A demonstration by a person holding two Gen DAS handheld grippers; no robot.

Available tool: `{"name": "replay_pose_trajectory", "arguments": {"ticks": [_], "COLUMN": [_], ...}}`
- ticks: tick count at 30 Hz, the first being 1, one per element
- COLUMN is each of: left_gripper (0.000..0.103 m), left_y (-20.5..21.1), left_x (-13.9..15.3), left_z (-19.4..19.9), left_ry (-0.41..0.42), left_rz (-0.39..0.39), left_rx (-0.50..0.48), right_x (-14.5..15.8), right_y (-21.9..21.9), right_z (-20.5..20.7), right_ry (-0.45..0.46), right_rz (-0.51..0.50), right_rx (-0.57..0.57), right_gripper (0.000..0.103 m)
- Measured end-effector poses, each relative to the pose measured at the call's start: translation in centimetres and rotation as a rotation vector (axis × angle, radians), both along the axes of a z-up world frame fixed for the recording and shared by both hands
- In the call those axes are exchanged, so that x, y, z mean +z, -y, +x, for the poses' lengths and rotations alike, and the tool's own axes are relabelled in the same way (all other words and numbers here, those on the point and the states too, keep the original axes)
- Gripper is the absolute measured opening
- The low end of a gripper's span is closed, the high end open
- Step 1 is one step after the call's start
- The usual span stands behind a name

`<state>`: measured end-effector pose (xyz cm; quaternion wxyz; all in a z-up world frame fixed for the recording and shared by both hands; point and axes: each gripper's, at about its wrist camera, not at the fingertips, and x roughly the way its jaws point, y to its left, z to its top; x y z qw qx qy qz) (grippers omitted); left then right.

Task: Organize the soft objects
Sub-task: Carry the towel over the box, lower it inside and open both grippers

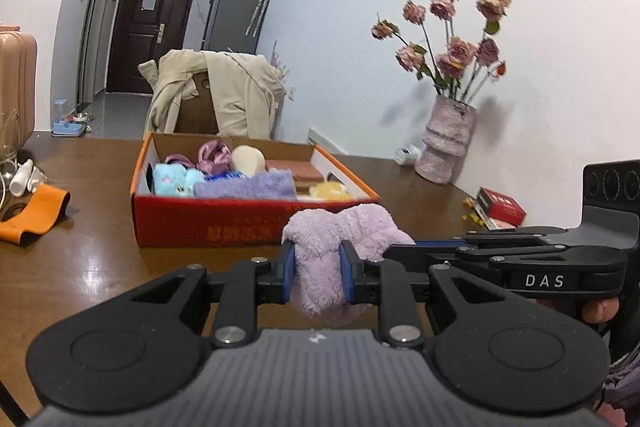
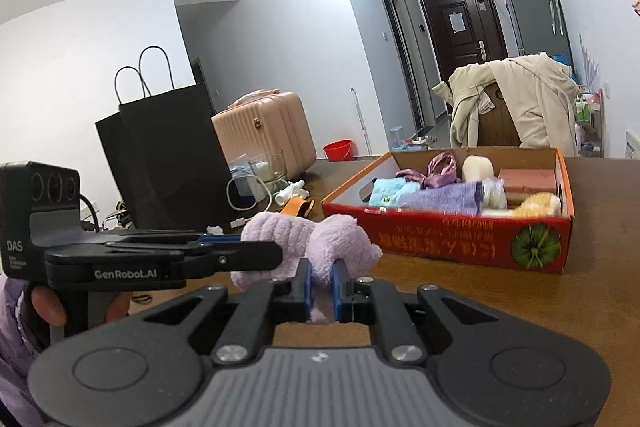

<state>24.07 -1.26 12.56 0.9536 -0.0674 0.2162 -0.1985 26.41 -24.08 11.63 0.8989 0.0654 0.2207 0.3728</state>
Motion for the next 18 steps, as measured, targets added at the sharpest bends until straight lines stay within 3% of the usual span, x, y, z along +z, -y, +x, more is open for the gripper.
{"name": "replay_pose_trajectory", "arguments": {"ticks": [4,9,14,18], "left_gripper": [0.023,0.023,0.023,0.023], "left_y": [-0.5,-2.9,-4.6,-4.6], "left_x": [1.1,1.2,-1.0,-3.4], "left_z": [4.1,12.1,18.8,22.9], "left_ry": [0.025,-0.034,-0.066,-0.15], "left_rz": [0.022,0.026,0.11,0.206], "left_rx": [0.036,0.122,0.198,0.17], "right_x": [1.2,1.4,-0.8,-3.6], "right_y": [-1.7,-5.4,-9.8,-11.9], "right_z": [4.3,12.5,19.9,23.7], "right_ry": [0.028,-0.014,-0.097,-0.209], "right_rz": [-0.007,-0.024,-0.048,-0.105], "right_rx": [-0.006,-0.009,-0.019,-0.021], "right_gripper": [0.01,0.01,0.01,0.01]}}
